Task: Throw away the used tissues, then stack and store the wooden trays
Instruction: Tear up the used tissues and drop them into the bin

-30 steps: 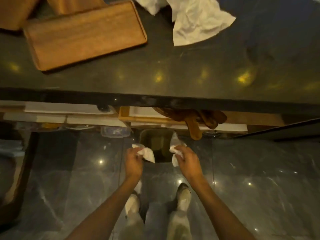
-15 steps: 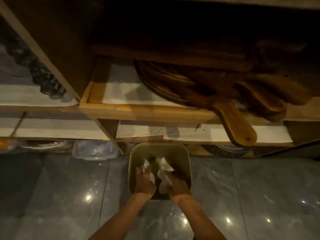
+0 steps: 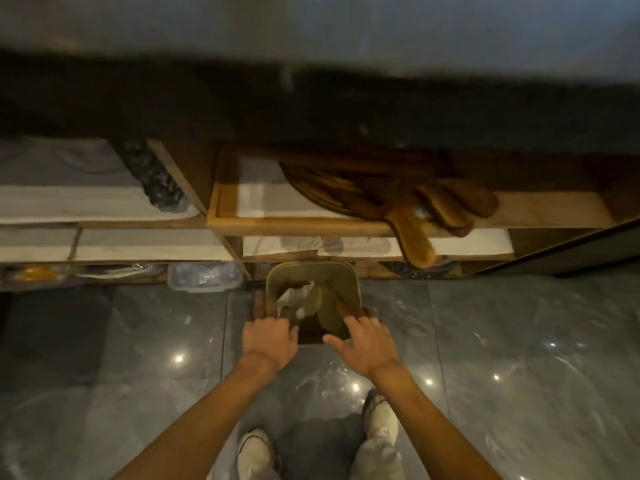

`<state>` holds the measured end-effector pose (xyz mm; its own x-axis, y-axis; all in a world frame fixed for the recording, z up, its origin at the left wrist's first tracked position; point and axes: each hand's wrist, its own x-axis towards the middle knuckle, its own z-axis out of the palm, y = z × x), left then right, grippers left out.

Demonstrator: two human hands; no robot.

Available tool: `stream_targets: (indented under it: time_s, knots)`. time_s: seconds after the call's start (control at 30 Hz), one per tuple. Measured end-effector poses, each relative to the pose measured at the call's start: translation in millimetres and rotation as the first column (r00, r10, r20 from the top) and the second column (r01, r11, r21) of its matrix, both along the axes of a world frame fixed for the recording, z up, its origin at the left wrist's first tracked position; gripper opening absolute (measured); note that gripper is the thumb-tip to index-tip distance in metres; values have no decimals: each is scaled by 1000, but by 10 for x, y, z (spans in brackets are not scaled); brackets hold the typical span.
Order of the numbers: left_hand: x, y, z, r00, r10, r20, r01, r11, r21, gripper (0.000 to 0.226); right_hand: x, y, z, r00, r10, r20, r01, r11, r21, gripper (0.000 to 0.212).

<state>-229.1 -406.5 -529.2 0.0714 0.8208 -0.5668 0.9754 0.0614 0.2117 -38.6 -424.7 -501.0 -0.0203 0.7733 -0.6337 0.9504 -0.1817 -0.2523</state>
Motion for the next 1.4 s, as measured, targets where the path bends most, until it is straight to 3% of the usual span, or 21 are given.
stream_targets:
  time_s: [0.13,0.4,0.67,0.83,1.1,1.4]
  knots:
    - [-138,-35,1124,998,-58,4,58,998,32,55,-136,-170,979,999,-26,-42,30,995,99,74]
    - [-438,-120,3277,987,31,160,-48,994,102,56,-316,-463,3057,996,-74,-40,83,958,276,77]
    - [-721,-440,4789,986,-95,137,64,975,215,49,-337,-820,4336,980,-197,-29,190,878,439,80]
    - [-725,-531,5145,972,-136,189,67,940,335,51,-271,-885,4806,974,-211,-88,227,851,473,80]
    - [-525,-454,5353,967,-179,182,111,937,331,61,369,-765,5077,945,-218,-244,308,846,435,76]
    - [87,383,5584,981,-119,151,30,872,488,46,1195,54,5171,921,-144,-362,295,864,407,61]
